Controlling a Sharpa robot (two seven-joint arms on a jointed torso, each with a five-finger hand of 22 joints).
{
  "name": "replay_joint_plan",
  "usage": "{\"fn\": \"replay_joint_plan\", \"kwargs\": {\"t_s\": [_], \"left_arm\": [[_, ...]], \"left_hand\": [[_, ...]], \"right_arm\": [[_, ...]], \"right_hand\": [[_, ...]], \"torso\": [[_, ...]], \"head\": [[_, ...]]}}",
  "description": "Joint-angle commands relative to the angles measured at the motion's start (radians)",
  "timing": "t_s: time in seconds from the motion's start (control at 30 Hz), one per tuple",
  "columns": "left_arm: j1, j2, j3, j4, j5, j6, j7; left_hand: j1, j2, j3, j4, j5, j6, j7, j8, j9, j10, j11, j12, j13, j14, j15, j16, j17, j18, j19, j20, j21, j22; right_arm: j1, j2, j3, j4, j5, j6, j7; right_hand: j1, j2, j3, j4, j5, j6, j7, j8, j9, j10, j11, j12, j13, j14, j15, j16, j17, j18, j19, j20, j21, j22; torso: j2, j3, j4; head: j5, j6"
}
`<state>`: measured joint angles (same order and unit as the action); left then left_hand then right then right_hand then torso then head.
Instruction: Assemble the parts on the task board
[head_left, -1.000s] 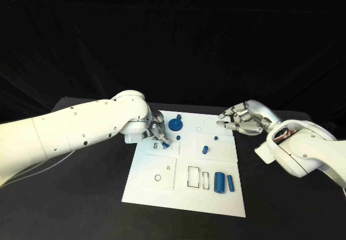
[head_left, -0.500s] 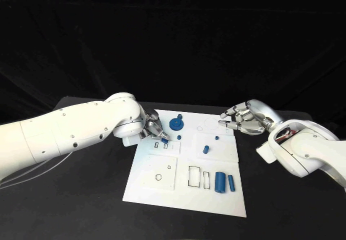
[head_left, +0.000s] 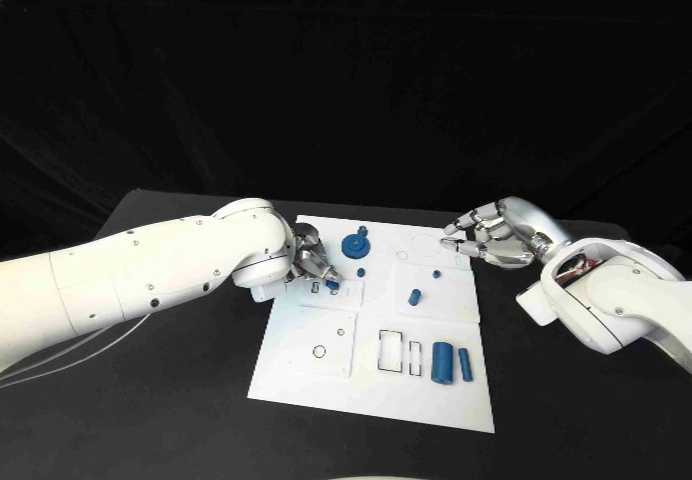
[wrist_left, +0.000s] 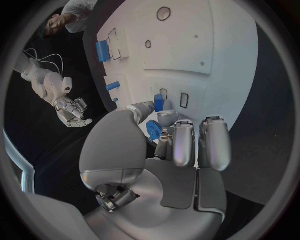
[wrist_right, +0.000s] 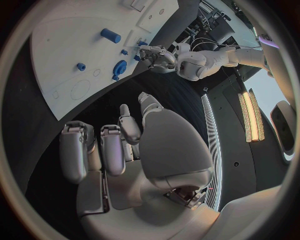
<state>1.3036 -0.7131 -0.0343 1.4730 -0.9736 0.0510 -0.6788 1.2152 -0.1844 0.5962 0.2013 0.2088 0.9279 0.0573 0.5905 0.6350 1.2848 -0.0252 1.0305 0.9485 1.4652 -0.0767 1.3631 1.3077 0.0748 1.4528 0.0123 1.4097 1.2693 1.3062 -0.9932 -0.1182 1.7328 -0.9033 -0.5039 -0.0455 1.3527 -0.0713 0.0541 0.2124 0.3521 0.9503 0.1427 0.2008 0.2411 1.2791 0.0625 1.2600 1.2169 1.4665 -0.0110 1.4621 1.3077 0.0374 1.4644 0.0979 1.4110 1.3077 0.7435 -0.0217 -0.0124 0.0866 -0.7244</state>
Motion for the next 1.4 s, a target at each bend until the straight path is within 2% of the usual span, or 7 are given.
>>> {"fn": "replay_joint_plan", "kwargs": {"t_s": [0.03,0.3,0.6,1.13,1.4], "left_arm": [[-0.003,0.003,0.001,0.005,-0.064,-0.022,0.009],[-0.011,0.009,0.001,0.008,-0.105,0.003,0.001],[-0.013,0.009,0.001,0.009,-0.121,0.068,-0.004],[-0.013,0.011,0.001,0.012,-0.139,0.108,-0.007],[-0.013,0.01,0.001,0.013,-0.142,0.115,-0.008]], "left_hand": [[-0.013,-0.003,0.202,-0.194,0.005,0.003,-0.004,0.005,0.004,0.008,0.001,0.006,0.003,0.042,-0.009,0.0,0.017,-0.015,0.005,-0.001,0.007,0.002],[-0.02,-0.006,0.207,-0.196,0.007,0.004,-0.006,0.009,0.008,0.011,0.0,0.011,0.007,0.043,-0.01,0.0,0.017,-0.015,0.006,-0.002,0.008,0.003],[-0.032,-0.014,0.21,-0.197,0.008,0.005,-0.009,0.015,0.013,0.013,-0.002,0.011,0.007,0.043,-0.012,0.0,0.017,-0.016,0.009,-0.002,0.011,0.01],[-0.039,-0.014,0.214,-0.198,0.01,0.008,-0.013,0.021,0.017,0.018,-0.006,0.015,0.008,0.043,-0.014,0.0,0.017,-0.017,0.009,-0.002,0.013,0.013],[-0.04,-0.014,0.215,-0.198,0.01,0.008,-0.013,0.022,0.018,0.019,-0.006,0.015,0.009,0.043,-0.014,-0.001,0.017,-0.017,0.009,-0.002,0.013,0.012]], "right_arm": [[-0.001,0.0,0.0,0.001,-0.003,0.001,0.008],[-0.001,0.001,0.0,0.001,-0.003,0.003,0.008],[-0.001,0.001,0.0,0.0,-0.002,0.004,0.007],[-0.003,0.007,0.0,-0.007,-0.001,0.009,0.006],[-0.003,0.008,0.0,-0.009,-0.001,0.009,0.006]], "right_hand": [[-0.002,0.005,-0.005,0.0,0.005,-0.008,-0.001,0.003,0.002,-0.005,-0.004,-0.007,-0.002,0.062,-0.004,-0.005,0.083,0.008,-0.008,-0.003,-0.006,0.138],[-0.002,0.005,-0.005,0.0,0.005,-0.008,-0.001,0.003,0.002,-0.005,-0.004,-0.007,-0.002,0.062,-0.004,-0.005,0.083,0.008,-0.008,-0.003,-0.006,0.138],[-0.002,0.005,-0.005,0.0,0.005,-0.008,-0.001,0.003,0.002,-0.005,-0.004,-0.007,-0.002,0.062,-0.004,-0.005,0.083,0.008,-0.008,-0.003,-0.006,0.138],[-0.004,0.005,-0.006,0.002,0.005,-0.008,-0.001,0.004,0.002,-0.005,-0.004,-0.007,-0.002,0.061,-0.003,-0.006,0.082,0.009,-0.008,-0.003,-0.008,0.138],[-0.004,0.005,-0.006,0.002,0.005,-0.008,-0.001,0.004,0.002,-0.005,-0.004,-0.007,-0.002,0.061,-0.003,-0.006,0.082,0.009,-0.008,-0.003,-0.008,0.138]], "torso": [[0.001,-0.0011,-0.0028],[0.0,-0.0004,-0.0014],[0.0,-0.0012,-0.0014],[0.0,-0.0003,0.0002],[0.0,-0.001,-0.0014]], "head": [[0.001,-0.002],[0.0,-0.004],[-0.001,-0.006],[0.002,-0.009],[0.002,-0.009]]}}
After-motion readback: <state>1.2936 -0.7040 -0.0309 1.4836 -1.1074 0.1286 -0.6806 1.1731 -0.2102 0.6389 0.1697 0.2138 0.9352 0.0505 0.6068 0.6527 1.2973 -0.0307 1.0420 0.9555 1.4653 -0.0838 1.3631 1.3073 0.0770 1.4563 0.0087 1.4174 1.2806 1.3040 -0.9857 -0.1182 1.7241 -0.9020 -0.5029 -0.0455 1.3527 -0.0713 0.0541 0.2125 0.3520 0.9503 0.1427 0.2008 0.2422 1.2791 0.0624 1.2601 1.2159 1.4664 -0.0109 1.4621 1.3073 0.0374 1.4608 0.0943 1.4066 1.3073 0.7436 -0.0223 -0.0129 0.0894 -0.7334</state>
